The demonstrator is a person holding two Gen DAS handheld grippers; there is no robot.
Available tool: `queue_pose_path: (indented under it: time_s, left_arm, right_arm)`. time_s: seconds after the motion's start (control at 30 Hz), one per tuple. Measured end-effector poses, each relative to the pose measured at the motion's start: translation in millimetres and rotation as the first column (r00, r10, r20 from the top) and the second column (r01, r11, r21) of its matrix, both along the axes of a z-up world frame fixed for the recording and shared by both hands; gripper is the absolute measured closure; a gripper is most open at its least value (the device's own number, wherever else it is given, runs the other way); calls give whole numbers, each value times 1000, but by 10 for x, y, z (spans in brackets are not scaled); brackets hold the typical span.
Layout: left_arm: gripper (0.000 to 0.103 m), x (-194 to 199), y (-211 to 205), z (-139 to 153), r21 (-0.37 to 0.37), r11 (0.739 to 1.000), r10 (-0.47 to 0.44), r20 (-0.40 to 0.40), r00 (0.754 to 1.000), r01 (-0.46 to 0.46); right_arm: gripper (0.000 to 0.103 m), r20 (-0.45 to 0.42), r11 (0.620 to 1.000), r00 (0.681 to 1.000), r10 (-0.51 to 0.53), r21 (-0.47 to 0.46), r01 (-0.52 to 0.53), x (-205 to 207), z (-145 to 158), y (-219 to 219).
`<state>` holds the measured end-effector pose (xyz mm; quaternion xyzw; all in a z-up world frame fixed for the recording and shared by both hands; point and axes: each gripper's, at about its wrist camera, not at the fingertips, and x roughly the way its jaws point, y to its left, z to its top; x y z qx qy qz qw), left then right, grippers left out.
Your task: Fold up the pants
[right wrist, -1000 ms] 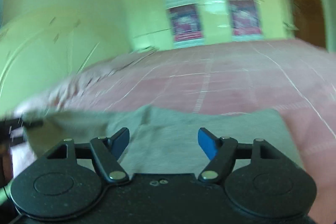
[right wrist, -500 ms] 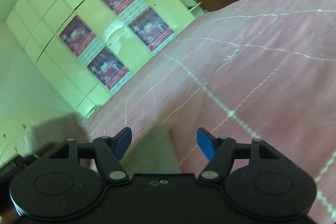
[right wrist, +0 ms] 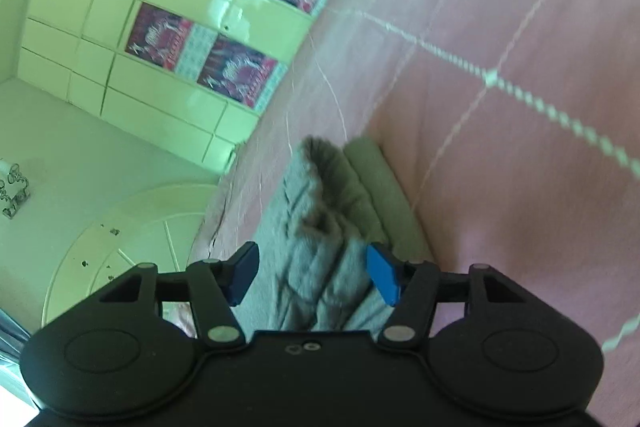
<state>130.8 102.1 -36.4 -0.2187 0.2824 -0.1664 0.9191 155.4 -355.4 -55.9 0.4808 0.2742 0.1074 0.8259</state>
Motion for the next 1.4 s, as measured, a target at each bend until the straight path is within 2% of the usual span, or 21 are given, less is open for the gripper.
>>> queue_pose_path:
  time_s: [0.07,0.17,0.27,0.33,0.4,0.47,0.5,0.57,0.63,0.67,0.73,0.8,0.83,0.87,0.97,1.03,1.13,1.2,1.27,1.33,1.4]
  left_arm:
    - [4,-151,55,-88,36,999,-14,-16,1000,15]
    - [4,-203,-69,-167,134,988,-71,-22,997,73]
    - [4,-165,-277,-135,273,958,-81,-40,996,89]
    - [4,-132,-365,-120,332,938,-87,-43,995,97]
    - [4,-58,-433,-85,390,920,-33,-32,999,43]
    - [4,-53,-355,-83,363,931,51,-19,998,-41]
    - [4,-76,-307,-98,333,941,71,-17,997,-61]
    - [4,-124,-279,-161,336,940,76,-12,997,-67]
    - [4,-159,-283,-176,343,938,64,-5,998,-59]
    - [4,-165,-285,-169,339,939,62,-7,998,-56]
    - [3,-183,-295,-161,341,938,68,-8,998,-61]
    - [3,-197,-314,-185,359,931,68,-7,998,-61]
    - [2,-144,-379,-203,365,929,63,-6,998,-56]
    - [2,-109,-415,-203,367,928,63,-5,998,-56]
    - [2,-82,-437,-198,370,927,65,-11,998,-56]
    - [3,-111,-401,-168,356,933,57,-19,998,-47]
    - [3,-219,-249,-73,325,943,75,-19,997,-65]
    - [2,-242,-72,2,209,974,84,5,996,-84]
    - [2,-106,36,24,62,996,62,-1,998,-62]
    - [2,160,54,-23,-88,996,13,-52,999,-17]
    - [2,435,-10,-101,-173,985,-19,-122,992,-3]
  right_arm:
    - [50,-49,999,998,37,12,-36,33,-38,75]
    - [52,-92,998,996,15,-60,-20,90,-29,216]
    - [49,-104,994,994,22,-106,-33,191,-5,343]
    - [48,-111,987,994,17,-156,-34,231,26,435]
    - [58,-112,976,994,6,-216,-30,240,68,517]
    - [70,-92,966,996,17,-255,-40,228,185,592]
    - [71,-29,967,999,28,-253,-35,177,306,609]
    - [72,109,967,993,37,-255,-8,48,605,639]
    - [72,195,965,980,27,-261,25,-72,798,631]
    - [72,197,967,980,12,-253,39,-115,780,582]
    - [72,99,971,994,-52,-226,73,-82,452,425]
    - [73,-152,990,986,-68,-134,47,91,-104,241]
    - [72,-114,995,991,-76,-68,69,36,-187,162]
    - [71,-87,996,994,-69,-54,65,4,-167,141]
    - [65,-88,996,996,-31,-86,23,4,-94,170]
    - [58,-74,998,997,-18,-55,14,-59,-33,84]
    - [41,-14,993,997,-80,-87,79,-250,86,-116]
    - [39,14,992,996,-92,-84,93,-306,97,-295]
    - [34,-14,995,998,-66,-70,65,-209,26,-384]
    - [34,-36,997,999,-27,-67,24,-93,-49,-365]
    - [30,-32,997,999,-1,-80,-1,-35,-62,-291]
